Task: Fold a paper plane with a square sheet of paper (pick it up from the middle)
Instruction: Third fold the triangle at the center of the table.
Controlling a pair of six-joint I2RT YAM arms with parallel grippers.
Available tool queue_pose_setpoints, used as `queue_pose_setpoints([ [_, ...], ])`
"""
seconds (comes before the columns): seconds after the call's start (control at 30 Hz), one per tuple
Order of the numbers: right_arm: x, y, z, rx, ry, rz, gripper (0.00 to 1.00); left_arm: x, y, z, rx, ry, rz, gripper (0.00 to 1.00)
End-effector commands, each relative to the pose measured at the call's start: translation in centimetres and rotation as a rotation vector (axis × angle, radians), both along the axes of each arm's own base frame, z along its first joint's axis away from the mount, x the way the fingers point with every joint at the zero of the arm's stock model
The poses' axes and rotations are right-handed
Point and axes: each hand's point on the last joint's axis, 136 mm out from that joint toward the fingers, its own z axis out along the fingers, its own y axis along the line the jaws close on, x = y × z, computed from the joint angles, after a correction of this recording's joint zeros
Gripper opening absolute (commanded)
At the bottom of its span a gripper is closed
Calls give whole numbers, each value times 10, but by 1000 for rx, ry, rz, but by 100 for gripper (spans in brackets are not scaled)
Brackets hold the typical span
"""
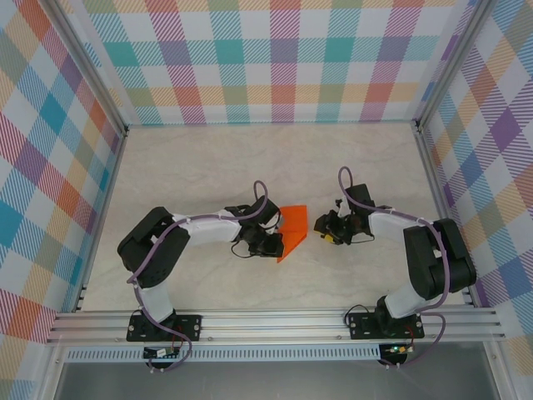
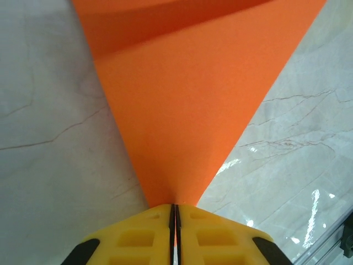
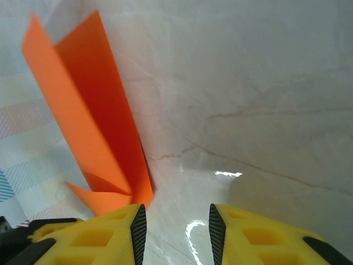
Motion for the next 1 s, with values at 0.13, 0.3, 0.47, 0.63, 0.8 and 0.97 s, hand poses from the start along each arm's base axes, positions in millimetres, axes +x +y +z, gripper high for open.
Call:
queue_pose_setpoints([
  [0.13, -2, 7, 12, 61, -46, 19, 42, 19, 5, 40, 6, -115, 30, 13],
  [0.3, 0, 11, 16, 82, -52, 35, 44, 28, 4, 50, -9, -153, 70, 13],
  [0.47, 1, 15, 18, 103, -54, 41, 45, 33, -3, 53, -30, -156, 79, 12],
  [0.63, 3, 23, 22, 157, -50, 54, 46, 39, -6, 42, -6, -149, 92, 10],
  [0.8, 7, 29, 25, 178, -60, 72, 46, 46, -5, 30, 38, -148, 100, 8],
  [0.97, 7, 42, 28, 205, -67, 128, 48, 47, -4, 18, 67, -134, 104, 7],
])
